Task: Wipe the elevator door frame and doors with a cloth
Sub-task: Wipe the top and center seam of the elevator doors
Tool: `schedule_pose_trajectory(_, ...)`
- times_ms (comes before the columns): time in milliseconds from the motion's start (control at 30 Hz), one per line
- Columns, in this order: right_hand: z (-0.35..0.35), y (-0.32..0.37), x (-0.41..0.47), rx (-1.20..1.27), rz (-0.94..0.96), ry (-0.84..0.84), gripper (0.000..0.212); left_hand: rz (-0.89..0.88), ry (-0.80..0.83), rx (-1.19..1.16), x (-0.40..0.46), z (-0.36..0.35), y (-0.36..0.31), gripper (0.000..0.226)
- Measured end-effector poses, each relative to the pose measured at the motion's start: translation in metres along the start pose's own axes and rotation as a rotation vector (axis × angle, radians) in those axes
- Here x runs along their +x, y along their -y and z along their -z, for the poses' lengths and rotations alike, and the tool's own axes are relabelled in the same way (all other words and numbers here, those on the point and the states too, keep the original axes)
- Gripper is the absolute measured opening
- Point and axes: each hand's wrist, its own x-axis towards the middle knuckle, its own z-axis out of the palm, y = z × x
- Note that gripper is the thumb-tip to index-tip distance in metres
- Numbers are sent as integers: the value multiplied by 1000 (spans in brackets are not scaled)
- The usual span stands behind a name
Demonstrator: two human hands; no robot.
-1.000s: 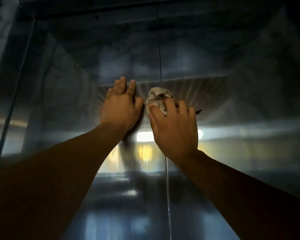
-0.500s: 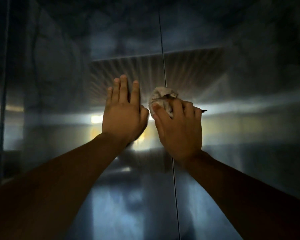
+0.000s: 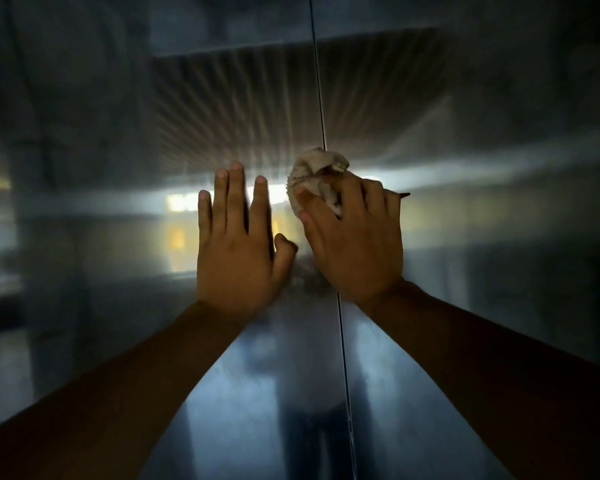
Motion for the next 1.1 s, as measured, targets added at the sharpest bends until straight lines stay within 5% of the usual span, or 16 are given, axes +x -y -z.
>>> schedule_pose_trajectory(367, 26, 16, -63, 55, -15, 13, 30, -2, -26, -29, -61, -12, -17, 67)
schedule_pose_trajectory(1100, 50, 44, -215, 22, -15, 168, 45, 16, 201, -119, -230, 9, -43, 74)
